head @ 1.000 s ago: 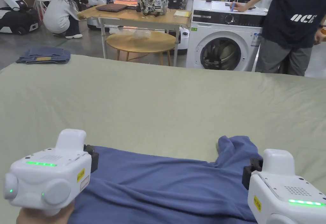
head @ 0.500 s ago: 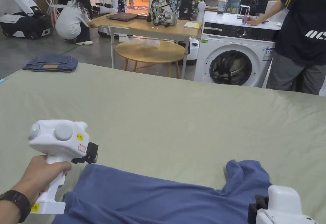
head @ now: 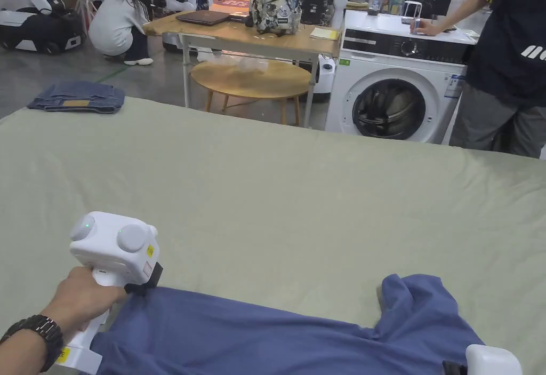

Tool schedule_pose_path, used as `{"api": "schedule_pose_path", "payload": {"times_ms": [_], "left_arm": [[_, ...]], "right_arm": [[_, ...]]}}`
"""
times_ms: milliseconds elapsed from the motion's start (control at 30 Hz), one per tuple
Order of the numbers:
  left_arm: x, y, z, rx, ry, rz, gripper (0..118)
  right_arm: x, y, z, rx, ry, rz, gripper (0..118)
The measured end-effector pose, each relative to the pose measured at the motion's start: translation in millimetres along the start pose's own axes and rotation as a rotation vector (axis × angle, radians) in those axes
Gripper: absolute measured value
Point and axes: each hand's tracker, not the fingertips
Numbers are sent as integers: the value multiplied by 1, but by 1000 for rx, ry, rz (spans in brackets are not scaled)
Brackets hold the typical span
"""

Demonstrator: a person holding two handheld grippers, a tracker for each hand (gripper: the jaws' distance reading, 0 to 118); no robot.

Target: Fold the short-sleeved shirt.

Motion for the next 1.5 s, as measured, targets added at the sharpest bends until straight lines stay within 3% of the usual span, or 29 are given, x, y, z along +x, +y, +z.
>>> {"api": "schedule_pose_path", "payload": {"times_ms": [167,233,300,367,400,700,833,933,1033,1067,1167,1300,1500], "left_arm": [[-2,-6,14,39,-35,3,0],[-3,-9,25,84,-58,5,0],[-5,-14,36,107,-61,9,0],[-4,-18,47,138,-73,7,0],[-5,-18,50,149,-75,11,0],[-6,-27,60,199,-82,21,0],[-8,-29,58,201,-89,47,0],[-8,-31,57,198,-93,55,0],[-8,-31,55,195,-92,58,0],[-8,-31,54,195,-91,59,0],[-8,-30,53,196,-92,60,0],[-11,-33,55,200,-92,68,0],[-19,-45,70,228,-106,85,0]], "right_arm": [[13,9,-5,-28,2,-22,0],[22,21,-8,-36,-9,-29,6],[37,40,-18,-68,-8,-39,27],[53,59,-31,-94,-8,-60,59],[60,69,-42,-125,-11,-51,64],[97,110,-157,-408,36,-14,64],[100,100,-193,-474,26,-13,64],[96,90,-203,-525,28,11,56],[93,91,-197,-517,28,-25,7],[91,92,-195,-509,16,-24,0],[91,92,-190,-486,14,6,0],[112,97,-191,-443,48,-74,0],[112,101,-135,-302,56,-89,0]]}}
